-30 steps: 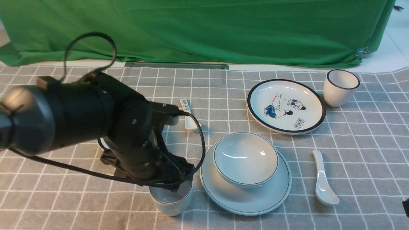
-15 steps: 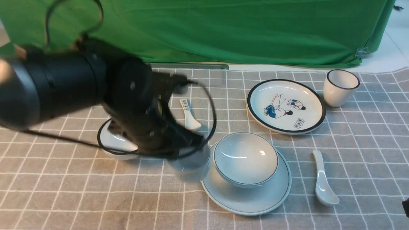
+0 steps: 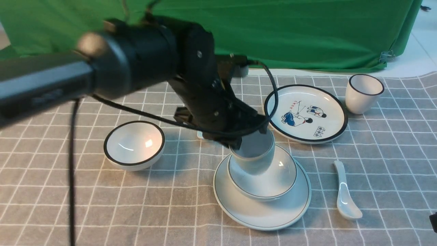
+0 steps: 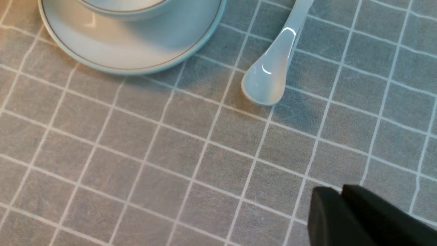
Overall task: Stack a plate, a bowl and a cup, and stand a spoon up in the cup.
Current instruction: Use the left arm to put the blue teacup into the blue rice bowl in the middle, then use the right arm to grab a blue soup spoon
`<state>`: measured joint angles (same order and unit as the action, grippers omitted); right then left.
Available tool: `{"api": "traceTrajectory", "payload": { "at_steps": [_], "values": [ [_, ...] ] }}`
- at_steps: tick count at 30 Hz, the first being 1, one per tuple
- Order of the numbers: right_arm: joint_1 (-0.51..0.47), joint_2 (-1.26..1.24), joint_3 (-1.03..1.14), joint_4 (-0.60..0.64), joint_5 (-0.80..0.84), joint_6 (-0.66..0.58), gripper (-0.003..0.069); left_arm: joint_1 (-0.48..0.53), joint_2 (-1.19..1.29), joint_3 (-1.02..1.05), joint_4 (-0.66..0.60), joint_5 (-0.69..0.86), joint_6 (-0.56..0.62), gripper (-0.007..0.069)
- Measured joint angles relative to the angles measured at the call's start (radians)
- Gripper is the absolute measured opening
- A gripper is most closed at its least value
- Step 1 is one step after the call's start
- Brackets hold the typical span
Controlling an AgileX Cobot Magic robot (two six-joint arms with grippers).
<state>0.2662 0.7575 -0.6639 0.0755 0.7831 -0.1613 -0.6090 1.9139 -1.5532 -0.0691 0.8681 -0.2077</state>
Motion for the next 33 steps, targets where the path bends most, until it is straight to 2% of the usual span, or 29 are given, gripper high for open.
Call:
{"api": "traceTrajectory", "payload": {
  "at_steps": [13,18,24,27,33],
  "values": [
    [0.000,0.000,0.000,0.000,-0.004,-0.007,0.0088,0.000,0.078,-0.016,-0.053,-0.068,0.004,0.0045],
    [0.000,0.000,0.000,0.000,-0.004,-0.008,0.0088,0.000,0.078,-0.017,-0.058,-0.076,0.015,0.0095],
    [0.000,0.000,0.000,0.000,-0.004,-0.009,0.0088,0.000,0.078,-0.017,-0.068,-0.086,0.022,0.0221],
    [0.000,0.000,0.000,0.000,-0.008,-0.013,0.0088,0.000,0.078,-0.022,-0.068,-0.085,0.048,0.0257],
    [0.000,0.031,-0.044,-0.043,0.025,0.040,0.0064,0.000,0.049,-0.091,0.004,-0.008,0.055,0.0268]
  ]
}}
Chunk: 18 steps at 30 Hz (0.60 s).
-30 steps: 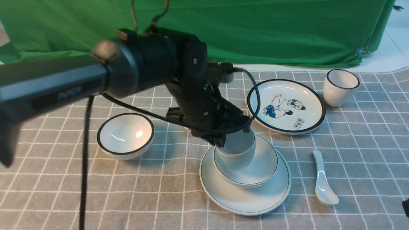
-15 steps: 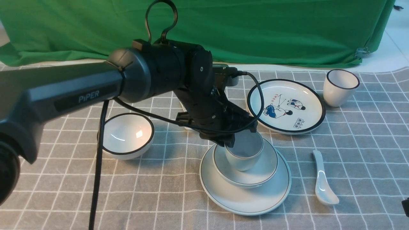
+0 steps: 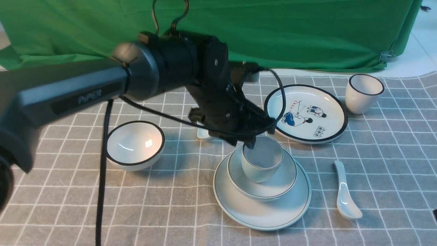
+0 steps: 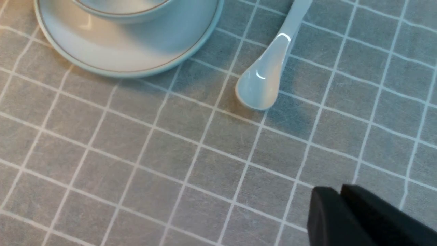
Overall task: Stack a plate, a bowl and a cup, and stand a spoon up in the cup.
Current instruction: Use the right arm to grab a blue soup spoon
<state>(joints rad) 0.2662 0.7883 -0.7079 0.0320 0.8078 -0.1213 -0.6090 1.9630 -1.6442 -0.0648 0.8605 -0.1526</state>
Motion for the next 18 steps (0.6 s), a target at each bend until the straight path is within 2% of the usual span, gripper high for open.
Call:
{"api": "traceTrajectory", "payload": {
  "at_steps": [2,3,7,10,14,16,18],
  "values": [
    [0.000,0.046,-0.052,-0.032,0.051,0.022,0.0036,0.000,-0.033,-0.029,0.047,0.020,-0.009,0.0247],
    [0.000,0.101,-0.108,-0.052,0.104,0.034,0.0020,0.002,-0.073,-0.045,0.074,0.028,-0.010,0.0209],
    [0.000,0.248,-0.236,-0.080,0.187,0.034,0.0017,0.004,-0.179,-0.052,0.122,0.067,-0.011,0.0075],
    [-0.003,0.363,-0.316,-0.083,0.191,0.034,0.0017,0.004,-0.283,-0.015,0.149,0.079,-0.011,0.0017],
    [-0.016,0.497,-0.381,-0.083,0.156,0.075,0.0022,0.004,-0.426,0.135,0.161,0.044,-0.012,0.0008],
    [-0.022,0.579,-0.414,-0.084,0.129,0.094,0.0061,0.004,-0.570,0.317,0.160,-0.030,-0.017,0.0008],
    [-0.022,0.657,-0.436,-0.084,0.095,0.112,0.0134,0.004,-0.684,0.487,0.160,-0.129,-0.033,0.0008]
  ]
}}
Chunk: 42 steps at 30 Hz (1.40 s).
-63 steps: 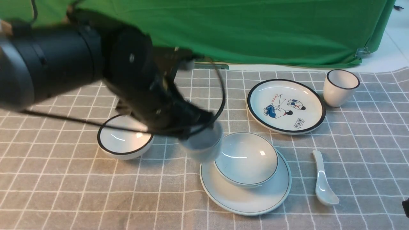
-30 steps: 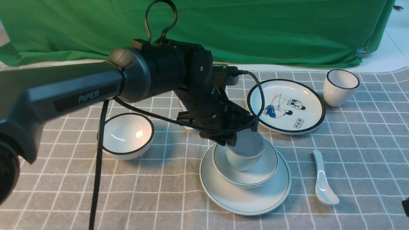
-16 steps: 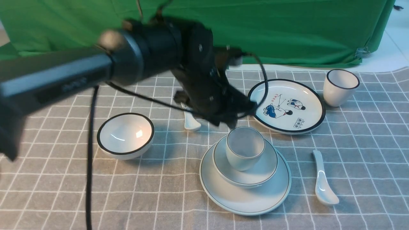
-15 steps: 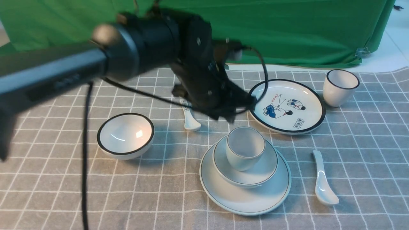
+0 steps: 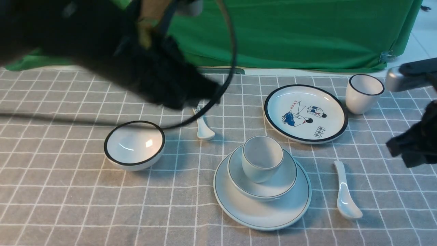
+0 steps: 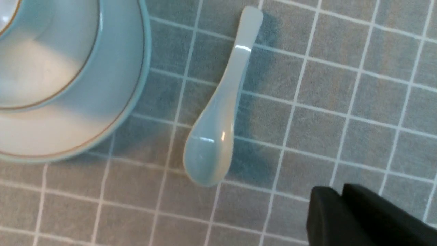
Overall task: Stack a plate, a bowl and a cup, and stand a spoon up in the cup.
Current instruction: Use the right arm to grab a blue soup spoon
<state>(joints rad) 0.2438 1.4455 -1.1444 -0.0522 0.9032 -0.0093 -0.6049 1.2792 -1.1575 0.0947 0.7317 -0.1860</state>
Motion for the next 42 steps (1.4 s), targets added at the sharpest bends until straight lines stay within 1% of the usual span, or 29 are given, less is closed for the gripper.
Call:
{"api": "traceTrajectory", "payload": {
  "at_steps": [3,6,9,13,15,18,22,32,36,38,39,42],
  "values": [
    [0.000,0.111,-0.035,0.000,-0.027,0.025,0.0273,0.000,-0.118,0.191,0.001,-0.136,-0.007,0.0008],
    [0.000,0.194,-0.064,0.000,-0.040,0.038,0.0360,0.000,-0.186,0.305,0.004,-0.208,-0.011,0.0008],
    [0.000,0.275,-0.094,0.000,-0.063,0.051,0.0408,0.000,-0.239,0.390,0.004,-0.236,-0.024,0.0008],
    [0.000,0.347,-0.119,0.000,-0.089,0.055,0.0419,0.000,-0.279,0.450,0.004,-0.244,-0.041,0.0008],
    [0.000,0.413,-0.139,0.001,-0.113,0.076,0.0420,0.000,-0.302,0.483,0.004,-0.245,-0.059,0.0008],
    [0.000,0.448,-0.147,0.009,-0.128,0.083,0.0421,0.000,-0.305,0.490,0.004,-0.241,-0.069,0.0008],
    [0.000,0.497,-0.148,0.052,-0.165,0.091,0.0421,0.000,-0.305,0.497,0.000,-0.232,-0.081,0.0009],
    [0.000,0.536,-0.149,0.052,-0.194,0.097,0.0413,0.000,-0.305,0.498,0.000,-0.226,-0.089,0.0010],
    [0.000,0.537,-0.150,0.063,-0.194,0.096,0.0335,0.000,-0.305,0.498,0.000,-0.225,-0.094,0.0010],
    [0.000,0.537,-0.150,0.064,-0.187,0.081,0.0188,0.000,-0.305,0.498,0.000,-0.225,-0.094,0.0010],
    [0.000,0.537,-0.150,0.065,-0.182,0.072,0.0161,0.000,-0.305,0.498,0.000,-0.225,-0.094,0.0010],
    [0.000,0.525,-0.150,0.070,-0.160,0.060,0.0172,0.000,-0.305,0.498,0.003,-0.225,-0.094,0.0010]
  ]
}}
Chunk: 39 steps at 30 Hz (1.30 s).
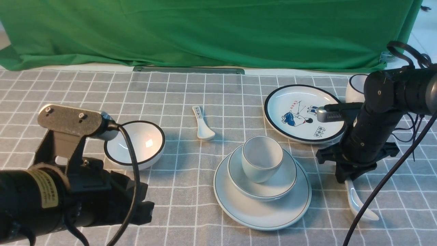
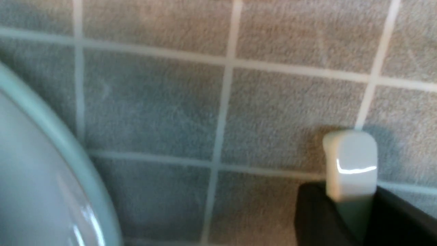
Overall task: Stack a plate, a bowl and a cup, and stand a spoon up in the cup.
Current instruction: Use the right arm to grab a blue soup spoon, then use the right arm to put the blue soup spoon into the blue teacup in the middle
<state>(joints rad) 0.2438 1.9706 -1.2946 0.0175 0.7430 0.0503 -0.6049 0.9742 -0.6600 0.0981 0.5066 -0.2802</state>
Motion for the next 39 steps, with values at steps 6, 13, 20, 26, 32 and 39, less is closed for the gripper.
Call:
{"api": "traceTrajectory", "payload": {
  "at_steps": [6,13,20,26,32,39],
  "values": [
    [0.038,-0.200,0.014,0.009,-0.051,-0.011,0.0172,0.000,0.000,0.000,0.013,0.000,0.000,0.0010],
    [0.234,-0.445,0.025,0.020,-0.411,-0.011,0.0172,0.000,0.000,0.000,0.042,-0.012,0.000,0.0010],
    [0.369,-0.446,0.094,0.023,-0.789,-0.018,0.0172,0.000,0.000,0.000,0.068,-0.014,-0.013,0.0010],
    [0.473,-0.444,0.420,0.073,-1.464,-0.143,0.0172,0.000,0.000,0.000,0.068,0.004,-0.016,0.0010],
    [0.493,-0.445,0.537,0.154,-1.640,-0.204,0.0172,0.000,0.000,0.000,0.082,0.005,-0.016,0.0010],
    [0.493,-0.445,0.541,0.163,-1.615,-0.267,0.0172,0.000,0.000,0.000,0.109,-0.029,-0.016,0.0010]
  ]
}}
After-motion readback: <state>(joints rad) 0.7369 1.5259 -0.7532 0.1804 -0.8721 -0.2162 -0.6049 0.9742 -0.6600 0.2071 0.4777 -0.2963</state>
